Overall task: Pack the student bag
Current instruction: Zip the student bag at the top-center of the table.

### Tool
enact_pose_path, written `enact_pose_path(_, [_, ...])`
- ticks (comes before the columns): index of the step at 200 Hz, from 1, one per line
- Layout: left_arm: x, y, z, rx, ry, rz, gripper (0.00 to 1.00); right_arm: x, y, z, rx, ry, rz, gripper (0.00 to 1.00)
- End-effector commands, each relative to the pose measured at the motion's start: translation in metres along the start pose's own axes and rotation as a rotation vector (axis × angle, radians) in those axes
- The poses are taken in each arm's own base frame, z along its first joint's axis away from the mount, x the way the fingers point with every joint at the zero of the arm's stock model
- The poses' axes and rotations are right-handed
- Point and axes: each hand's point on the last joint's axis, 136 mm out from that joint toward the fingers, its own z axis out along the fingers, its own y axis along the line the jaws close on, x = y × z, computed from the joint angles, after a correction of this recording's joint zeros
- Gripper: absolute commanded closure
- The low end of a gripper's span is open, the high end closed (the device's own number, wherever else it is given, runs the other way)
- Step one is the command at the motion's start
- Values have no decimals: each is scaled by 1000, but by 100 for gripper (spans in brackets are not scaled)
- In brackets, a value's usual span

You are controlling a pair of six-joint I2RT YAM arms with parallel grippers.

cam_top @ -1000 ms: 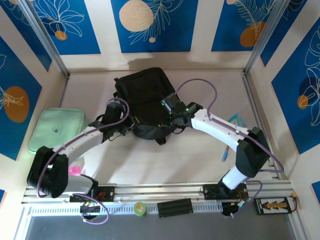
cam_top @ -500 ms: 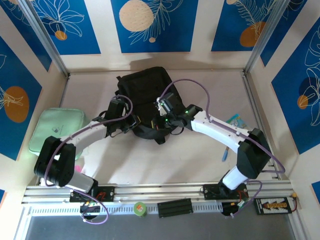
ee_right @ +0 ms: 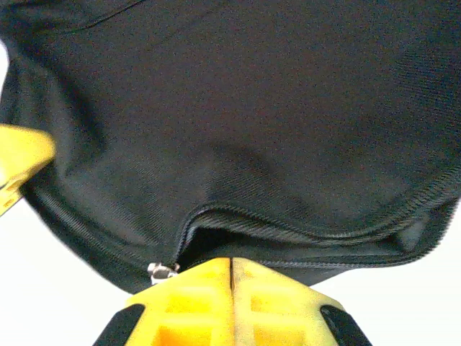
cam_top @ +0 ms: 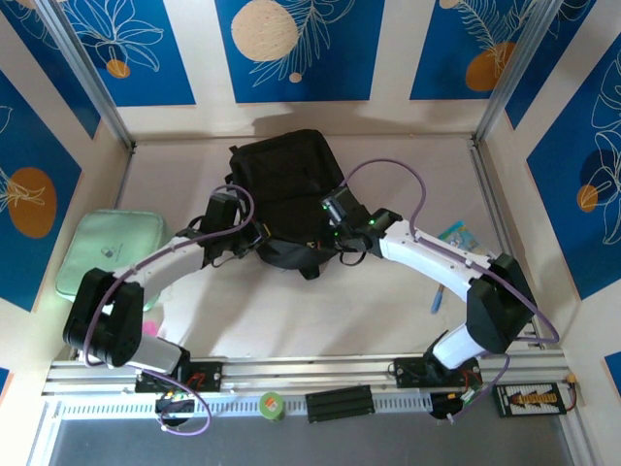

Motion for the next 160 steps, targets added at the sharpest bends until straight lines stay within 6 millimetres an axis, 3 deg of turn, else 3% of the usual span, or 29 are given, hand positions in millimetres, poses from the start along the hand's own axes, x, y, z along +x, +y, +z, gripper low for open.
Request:
enact_pose_path(1, [-19, 47, -5, -154, -97, -50, 100, 0, -57, -16, 203, -24, 102, 100])
enact_pose_path(19, [-21, 43, -4, -140, -90, -43, 100, -3, -46, -15, 148, -28, 75, 100])
enact_pose_path(58, [-22, 29, -3, -99, -66, 11, 100, 3, 30, -16, -216, 22, -122, 100])
enact_pose_path(76, [-22, 26, -3, -96, -53, 35, 82, 11, 51, -17, -283, 44, -180, 100])
enact_pose_path(122, [-11, 27, -19, -92, -47, 32, 50, 27, 53, 0, -290, 111, -159, 100])
enact_pose_path(160, [23, 9, -24, 8, -10, -32, 36, 49, 48, 12, -287, 192, -118, 100])
